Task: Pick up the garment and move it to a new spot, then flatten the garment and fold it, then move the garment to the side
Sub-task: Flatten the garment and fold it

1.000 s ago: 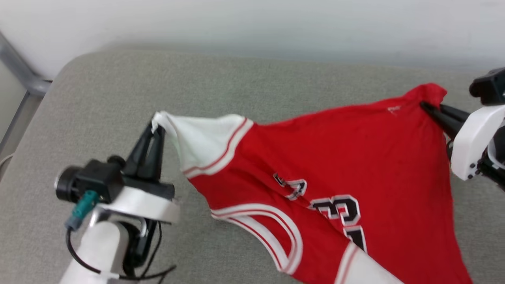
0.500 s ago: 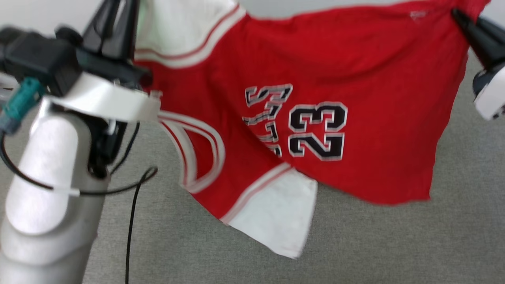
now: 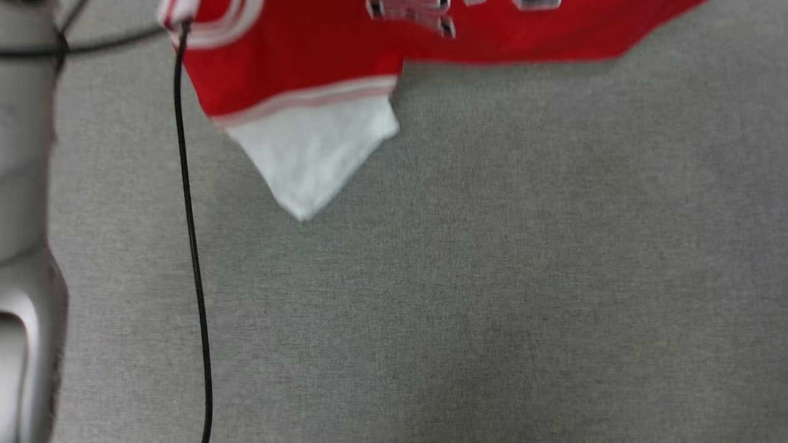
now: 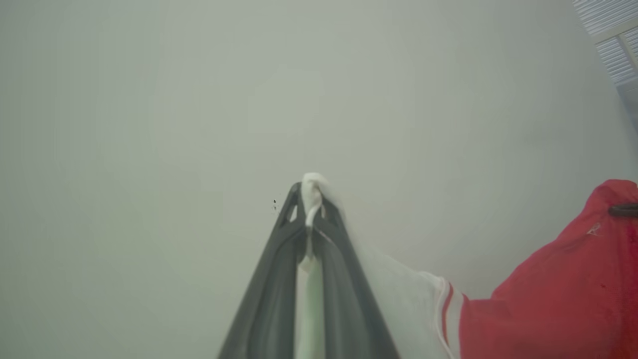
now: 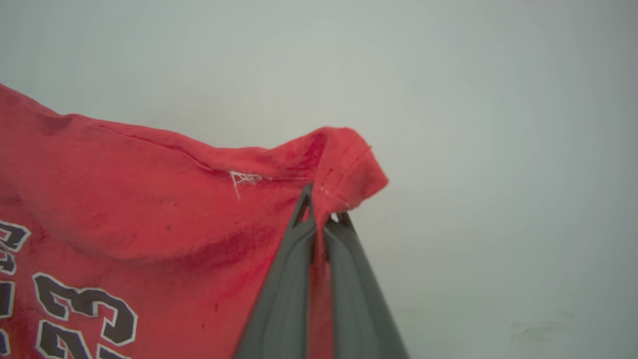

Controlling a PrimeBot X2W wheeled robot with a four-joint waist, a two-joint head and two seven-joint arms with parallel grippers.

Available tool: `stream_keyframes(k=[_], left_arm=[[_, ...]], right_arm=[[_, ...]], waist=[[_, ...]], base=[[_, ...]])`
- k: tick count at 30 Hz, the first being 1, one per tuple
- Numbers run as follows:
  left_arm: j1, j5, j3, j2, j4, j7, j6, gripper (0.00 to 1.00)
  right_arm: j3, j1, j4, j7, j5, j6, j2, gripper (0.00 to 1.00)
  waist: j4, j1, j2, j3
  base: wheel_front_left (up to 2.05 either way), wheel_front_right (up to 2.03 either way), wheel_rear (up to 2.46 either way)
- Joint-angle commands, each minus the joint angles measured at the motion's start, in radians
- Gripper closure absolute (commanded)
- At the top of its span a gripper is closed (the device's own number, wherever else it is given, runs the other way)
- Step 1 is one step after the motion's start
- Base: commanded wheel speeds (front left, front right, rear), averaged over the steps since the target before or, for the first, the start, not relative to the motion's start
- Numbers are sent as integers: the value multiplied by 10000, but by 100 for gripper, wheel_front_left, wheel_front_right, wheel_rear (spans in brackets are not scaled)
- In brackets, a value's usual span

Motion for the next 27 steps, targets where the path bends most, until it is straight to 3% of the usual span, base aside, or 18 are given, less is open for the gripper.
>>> stream_keyframes(k=[1, 8, 13, 20, 27], left_arm=[[-1049, 66, -88, 23, 474, -101, -63, 100], [-4329, 79, -489, -71, 2065, -475, -127, 100], [-5624, -82, -731, -96, 3101, -788, -135, 100], [-5515, -421, -1227, 106, 3972, -1148, -140, 100], [-4208, -1061, -1255, 311, 4373, -1366, -141, 100]], right_arm=[[-161, -897, 383, -63, -232, -14, 143, 100], [-28, -3688, 1530, -404, -1063, -14, 390, 100], [262, -5160, 2584, -822, -1342, -13, 710, 100], [1048, -5565, 3485, -1218, -1141, -14, 786, 100], [2051, -4660, 4303, -1840, -473, -14, 893, 100]], waist=[[-52, -2, 0, 722], [-48, -2, 0, 1590], [-28, -2, 0, 1942], [48, -2, 0, 2286], [73, -2, 0, 2375]], base=[[0, 0, 0], [0, 0, 0], [0, 0, 0], [0, 0, 0], [0, 0, 0]])
